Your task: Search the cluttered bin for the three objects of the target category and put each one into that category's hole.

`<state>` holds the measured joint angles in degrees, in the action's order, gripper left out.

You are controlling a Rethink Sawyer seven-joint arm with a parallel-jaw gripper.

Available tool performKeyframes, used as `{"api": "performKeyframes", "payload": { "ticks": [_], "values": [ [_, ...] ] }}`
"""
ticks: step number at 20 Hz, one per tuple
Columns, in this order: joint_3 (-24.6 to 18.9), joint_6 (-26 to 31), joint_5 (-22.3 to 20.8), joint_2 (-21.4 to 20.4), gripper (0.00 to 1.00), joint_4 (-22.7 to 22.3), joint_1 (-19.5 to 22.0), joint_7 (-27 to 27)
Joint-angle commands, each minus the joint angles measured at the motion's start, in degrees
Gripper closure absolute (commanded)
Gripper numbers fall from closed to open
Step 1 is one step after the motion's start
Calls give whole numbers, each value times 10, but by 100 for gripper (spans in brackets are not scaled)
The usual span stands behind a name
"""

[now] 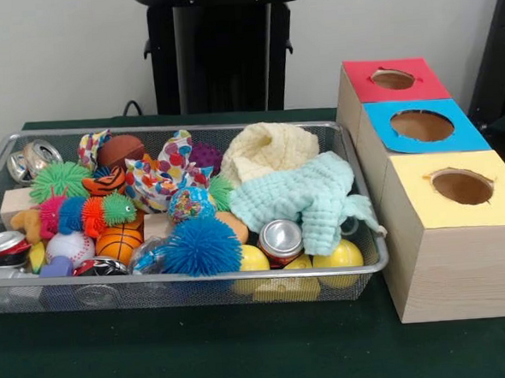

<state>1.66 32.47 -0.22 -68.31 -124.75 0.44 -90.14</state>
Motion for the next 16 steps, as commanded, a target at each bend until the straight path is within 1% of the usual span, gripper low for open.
{"api": "performKeyframes", "payload": {
  "ticks": [1,7,11,16],
  "values": [
    [-10,-5,-12,85,0,39,54,-64],
    [-19,-21,-32,134,0,74,94,-41],
    [-26,-23,-43,159,0,95,116,-25],
    [-39,-26,-52,177,0,104,151,-5]
  ]
}}
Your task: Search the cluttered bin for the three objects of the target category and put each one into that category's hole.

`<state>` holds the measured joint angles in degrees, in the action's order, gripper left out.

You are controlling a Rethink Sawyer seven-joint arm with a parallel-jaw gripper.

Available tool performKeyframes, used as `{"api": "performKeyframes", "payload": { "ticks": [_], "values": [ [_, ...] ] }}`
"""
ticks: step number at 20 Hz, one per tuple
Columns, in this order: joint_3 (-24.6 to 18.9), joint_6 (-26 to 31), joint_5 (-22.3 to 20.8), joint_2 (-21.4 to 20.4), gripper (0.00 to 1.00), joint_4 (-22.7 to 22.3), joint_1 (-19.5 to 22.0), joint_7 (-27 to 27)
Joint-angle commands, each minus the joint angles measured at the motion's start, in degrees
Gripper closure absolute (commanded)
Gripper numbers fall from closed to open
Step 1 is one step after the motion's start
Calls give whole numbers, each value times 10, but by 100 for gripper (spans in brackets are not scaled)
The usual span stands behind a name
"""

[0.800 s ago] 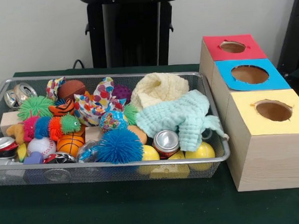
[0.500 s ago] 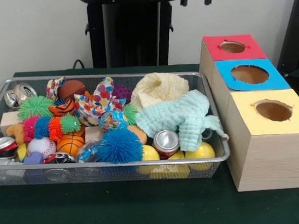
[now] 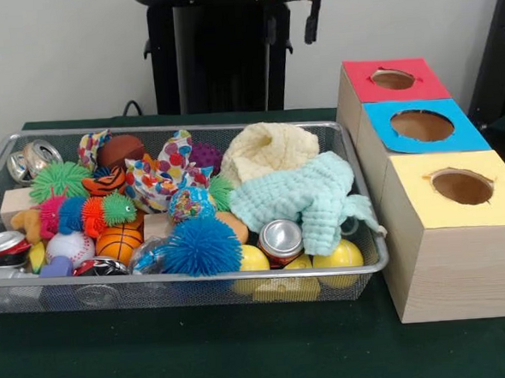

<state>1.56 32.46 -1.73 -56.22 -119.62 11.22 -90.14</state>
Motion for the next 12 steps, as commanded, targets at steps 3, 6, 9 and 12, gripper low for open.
{"api": "performKeyframes", "payload": {
  "ticks": [3,6,9,12],
  "values": [
    [-48,-27,-43,66,0,57,69,11],
    [-54,-35,-58,59,0,50,95,24],
    [-66,-35,-67,45,0,31,129,46],
    [-77,-37,-79,43,0,16,164,58]
  ]
}}
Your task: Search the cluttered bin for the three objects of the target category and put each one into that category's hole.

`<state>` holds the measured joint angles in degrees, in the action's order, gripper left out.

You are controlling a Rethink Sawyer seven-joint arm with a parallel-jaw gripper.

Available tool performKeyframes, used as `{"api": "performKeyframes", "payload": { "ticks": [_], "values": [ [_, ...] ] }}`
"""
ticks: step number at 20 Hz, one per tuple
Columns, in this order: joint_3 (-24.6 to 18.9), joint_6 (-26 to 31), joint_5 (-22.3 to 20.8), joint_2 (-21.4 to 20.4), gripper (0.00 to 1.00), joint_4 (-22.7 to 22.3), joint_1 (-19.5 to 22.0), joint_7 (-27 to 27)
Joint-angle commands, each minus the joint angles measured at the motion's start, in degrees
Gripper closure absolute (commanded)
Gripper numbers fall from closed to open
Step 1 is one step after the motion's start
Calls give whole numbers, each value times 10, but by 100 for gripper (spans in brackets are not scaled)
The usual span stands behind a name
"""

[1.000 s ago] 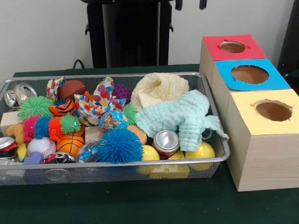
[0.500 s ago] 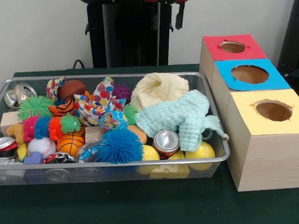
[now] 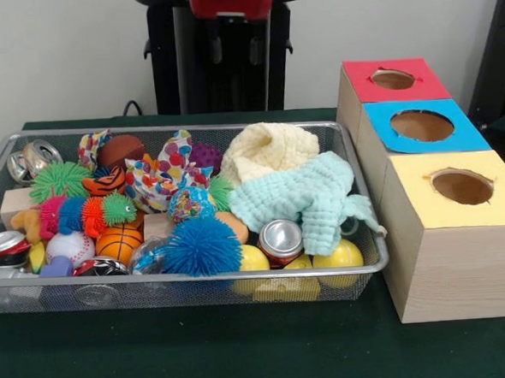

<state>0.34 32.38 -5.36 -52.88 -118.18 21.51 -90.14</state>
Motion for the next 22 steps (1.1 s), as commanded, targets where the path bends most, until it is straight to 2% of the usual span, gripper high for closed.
{"api": "performKeyframes", "payload": {
  "ticks": [1,5,8,10,14,22],
  "values": [
    [-69,-40,-49,11,0,-2,76,62],
    [-87,-55,-81,19,0,-10,137,85],
    [-105,-63,-115,36,0,-2,188,104],
    [-114,-67,-136,47,0,9,207,103],
    [-127,-70,-164,72,0,28,216,78],
    [-120,-107,-201,94,0,18,192,4]
  ]
}}
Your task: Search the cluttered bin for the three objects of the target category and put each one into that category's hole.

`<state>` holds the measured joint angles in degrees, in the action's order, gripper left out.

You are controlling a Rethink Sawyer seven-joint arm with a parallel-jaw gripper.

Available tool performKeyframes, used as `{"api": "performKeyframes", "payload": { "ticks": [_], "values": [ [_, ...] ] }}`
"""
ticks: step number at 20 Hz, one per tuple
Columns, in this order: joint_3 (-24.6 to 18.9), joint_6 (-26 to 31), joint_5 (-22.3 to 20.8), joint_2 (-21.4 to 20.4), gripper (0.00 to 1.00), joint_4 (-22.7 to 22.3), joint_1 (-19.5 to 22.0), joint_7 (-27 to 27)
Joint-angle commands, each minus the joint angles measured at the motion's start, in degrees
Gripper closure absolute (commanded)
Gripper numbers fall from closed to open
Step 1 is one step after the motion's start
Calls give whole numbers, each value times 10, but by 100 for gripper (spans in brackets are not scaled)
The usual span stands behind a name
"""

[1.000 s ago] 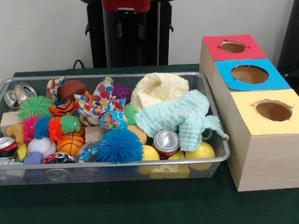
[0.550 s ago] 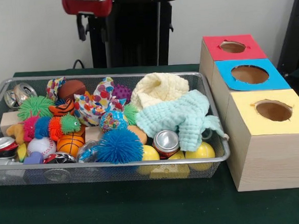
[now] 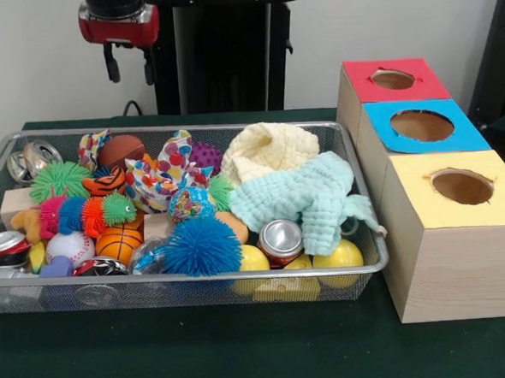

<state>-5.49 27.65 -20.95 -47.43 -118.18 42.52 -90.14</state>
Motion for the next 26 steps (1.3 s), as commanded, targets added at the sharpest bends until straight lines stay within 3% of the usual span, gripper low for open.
{"api": "performKeyframes", "payload": {
  "ticks": [1,7,14,26],
  "values": [
    [-61,-63,-47,42,0,17,-22,-2],
    [-50,-93,-61,73,0,27,-33,-23],
    [-39,-162,-80,110,0,76,-47,-37],
    [-54,-122,-69,128,0,119,-38,-11]
  ]
}}
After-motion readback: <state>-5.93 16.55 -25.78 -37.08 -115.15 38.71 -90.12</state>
